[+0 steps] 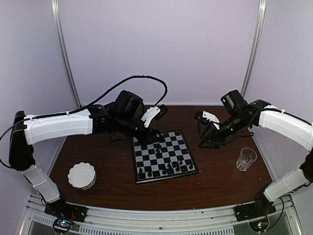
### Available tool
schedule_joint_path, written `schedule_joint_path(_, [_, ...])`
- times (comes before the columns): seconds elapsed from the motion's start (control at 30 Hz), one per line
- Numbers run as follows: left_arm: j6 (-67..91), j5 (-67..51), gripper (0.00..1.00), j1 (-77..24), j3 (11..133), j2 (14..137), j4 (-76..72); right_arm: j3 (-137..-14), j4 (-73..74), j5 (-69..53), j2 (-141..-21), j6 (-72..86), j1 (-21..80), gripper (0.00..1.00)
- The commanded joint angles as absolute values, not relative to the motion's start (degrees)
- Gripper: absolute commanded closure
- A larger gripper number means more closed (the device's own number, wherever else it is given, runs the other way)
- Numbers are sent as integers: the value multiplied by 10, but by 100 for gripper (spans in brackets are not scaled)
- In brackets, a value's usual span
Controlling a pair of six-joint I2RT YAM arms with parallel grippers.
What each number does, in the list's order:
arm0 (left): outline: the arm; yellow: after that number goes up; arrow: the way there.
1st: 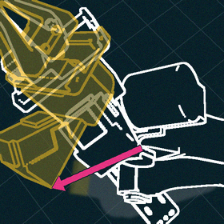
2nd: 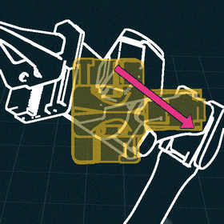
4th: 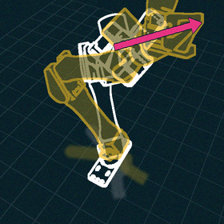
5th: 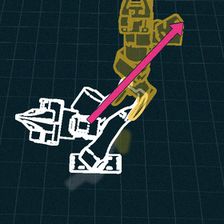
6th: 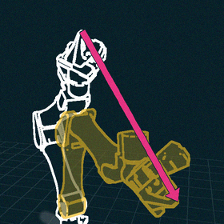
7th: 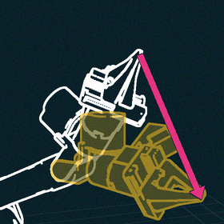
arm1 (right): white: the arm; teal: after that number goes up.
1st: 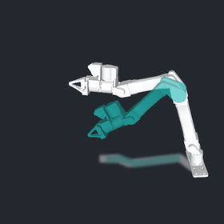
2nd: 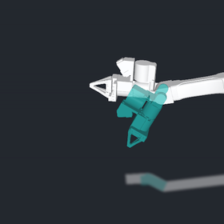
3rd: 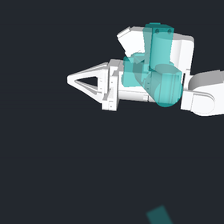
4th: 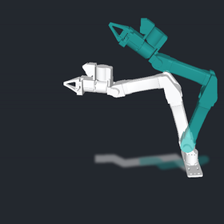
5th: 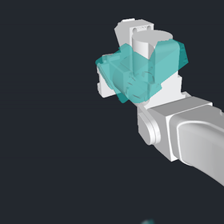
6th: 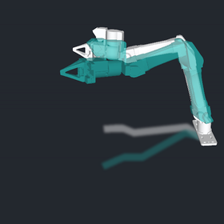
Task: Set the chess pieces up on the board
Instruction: Place the pawn at g7.
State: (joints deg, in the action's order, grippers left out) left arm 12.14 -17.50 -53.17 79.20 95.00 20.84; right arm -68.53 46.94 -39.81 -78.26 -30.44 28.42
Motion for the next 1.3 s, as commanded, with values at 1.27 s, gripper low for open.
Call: schedule_joint_path(1.27, [17, 35, 90, -582, 718, 1059, 319, -610, 392, -376, -820, -338, 281, 44])
